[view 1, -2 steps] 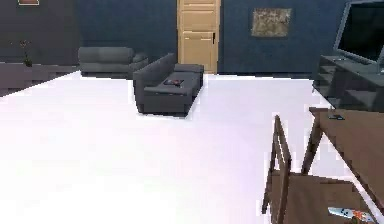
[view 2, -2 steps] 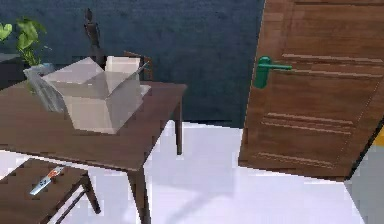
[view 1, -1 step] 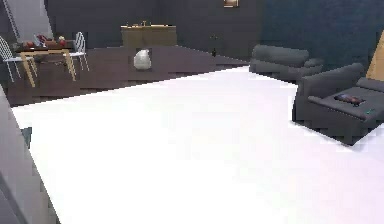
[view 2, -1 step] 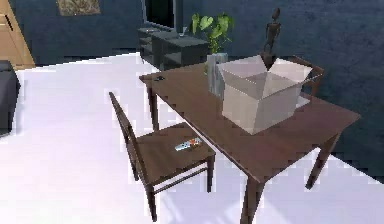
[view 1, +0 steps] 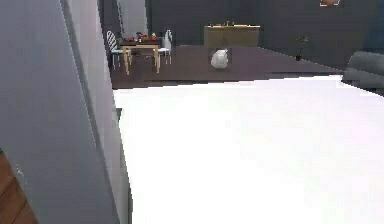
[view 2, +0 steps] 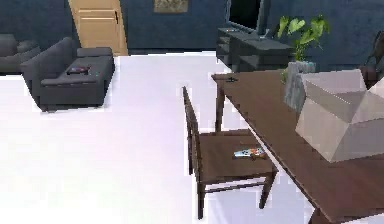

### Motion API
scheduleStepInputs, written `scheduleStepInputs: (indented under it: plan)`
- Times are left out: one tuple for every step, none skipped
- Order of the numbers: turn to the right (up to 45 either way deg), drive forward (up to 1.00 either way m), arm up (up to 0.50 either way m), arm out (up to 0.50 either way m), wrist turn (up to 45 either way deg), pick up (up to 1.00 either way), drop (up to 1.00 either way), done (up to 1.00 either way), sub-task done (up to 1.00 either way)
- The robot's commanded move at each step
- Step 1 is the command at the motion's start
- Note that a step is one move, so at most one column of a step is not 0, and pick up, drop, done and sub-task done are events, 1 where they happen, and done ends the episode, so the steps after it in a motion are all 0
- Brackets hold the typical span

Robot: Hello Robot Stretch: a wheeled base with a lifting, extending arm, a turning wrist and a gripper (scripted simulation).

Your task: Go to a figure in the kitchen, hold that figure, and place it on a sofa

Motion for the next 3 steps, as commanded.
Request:
scheduleStepInputs:
  plan:
    - [0.0,1.0,0.0,0.0,0.0,0.0,0.0,0.0,0.0]
    - [0.0,1.0,0.0,0.0,0.0,0.0,0.0,0.0,0.0]
    - [0.0,1.0,0.0,0.0,0.0,0.0,0.0,0.0,0.0]
